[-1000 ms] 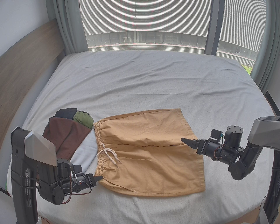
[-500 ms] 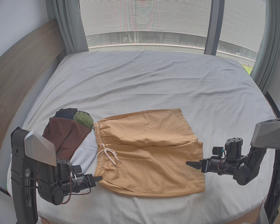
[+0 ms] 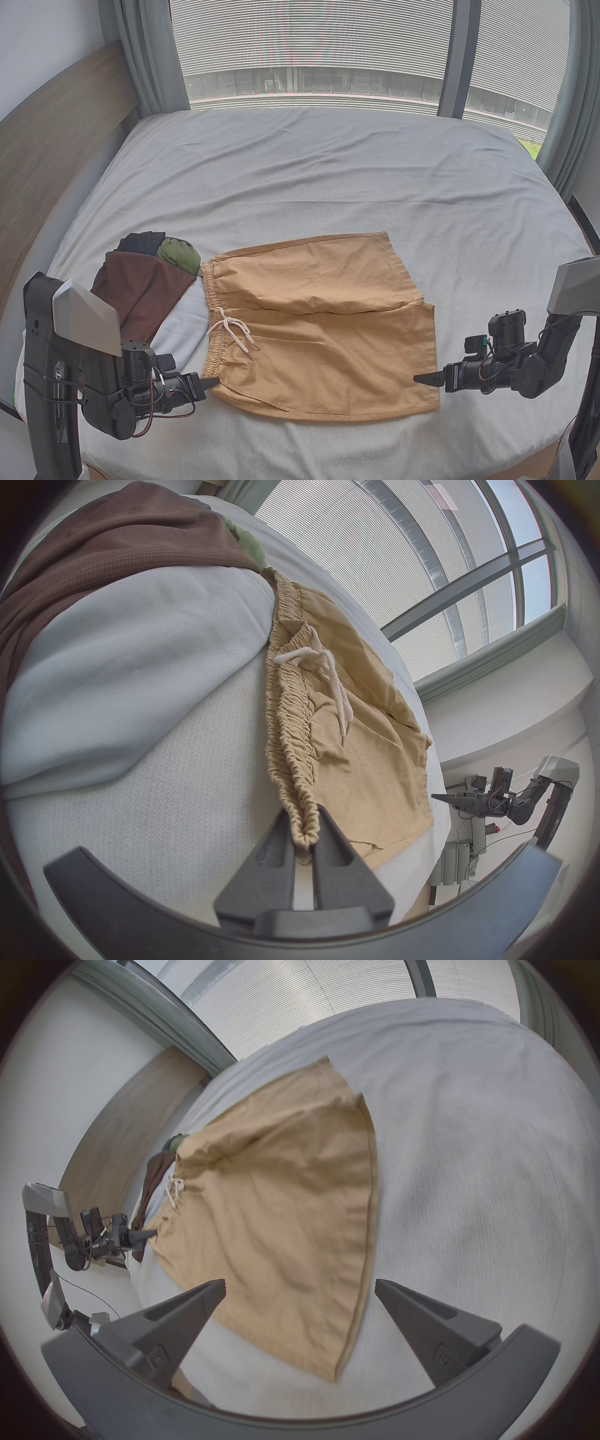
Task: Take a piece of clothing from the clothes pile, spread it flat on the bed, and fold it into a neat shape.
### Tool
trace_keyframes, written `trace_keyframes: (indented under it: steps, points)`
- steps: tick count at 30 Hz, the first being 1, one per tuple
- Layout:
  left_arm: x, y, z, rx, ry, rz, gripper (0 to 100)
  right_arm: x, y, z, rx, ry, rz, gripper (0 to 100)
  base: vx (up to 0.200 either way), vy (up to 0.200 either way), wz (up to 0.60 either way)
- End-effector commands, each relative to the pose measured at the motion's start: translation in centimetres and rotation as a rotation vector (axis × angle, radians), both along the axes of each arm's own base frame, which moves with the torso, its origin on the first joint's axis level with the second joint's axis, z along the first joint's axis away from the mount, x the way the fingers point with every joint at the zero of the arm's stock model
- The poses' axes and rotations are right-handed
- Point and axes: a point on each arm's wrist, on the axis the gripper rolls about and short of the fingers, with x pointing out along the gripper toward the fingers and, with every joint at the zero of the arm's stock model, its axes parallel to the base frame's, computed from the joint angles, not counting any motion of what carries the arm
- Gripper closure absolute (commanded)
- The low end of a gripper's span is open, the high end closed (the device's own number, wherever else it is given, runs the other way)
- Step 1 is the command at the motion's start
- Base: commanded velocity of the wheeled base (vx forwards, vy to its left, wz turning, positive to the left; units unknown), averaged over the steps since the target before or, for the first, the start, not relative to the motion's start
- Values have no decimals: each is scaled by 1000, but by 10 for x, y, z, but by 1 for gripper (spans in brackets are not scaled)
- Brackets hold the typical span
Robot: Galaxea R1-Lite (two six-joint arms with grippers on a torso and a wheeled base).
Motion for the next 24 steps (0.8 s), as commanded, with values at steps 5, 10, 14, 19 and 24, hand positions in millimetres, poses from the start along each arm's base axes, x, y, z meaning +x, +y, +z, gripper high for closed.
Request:
trace_keyframes:
  steps: [5,10,14,19,24]
  points:
    - [0,0,0,0,1,0,100,-11,-6,-4,-23,84,-7,0,0,0,0]
    - [0,0,-1,1,1,-1,100,-14,-5,-8,-27,127,0,0,0,0,0]
    - [0,0,-1,1,1,-1,100,-16,-4,-12,-28,150,1,0,0,0,0]
    - [0,0,-1,1,1,-1,100,-16,-2,-20,-29,182,5,0,0,0,0]
    - [0,0,-1,1,0,-1,100,-18,5,-21,-14,204,9,0,0,0,0]
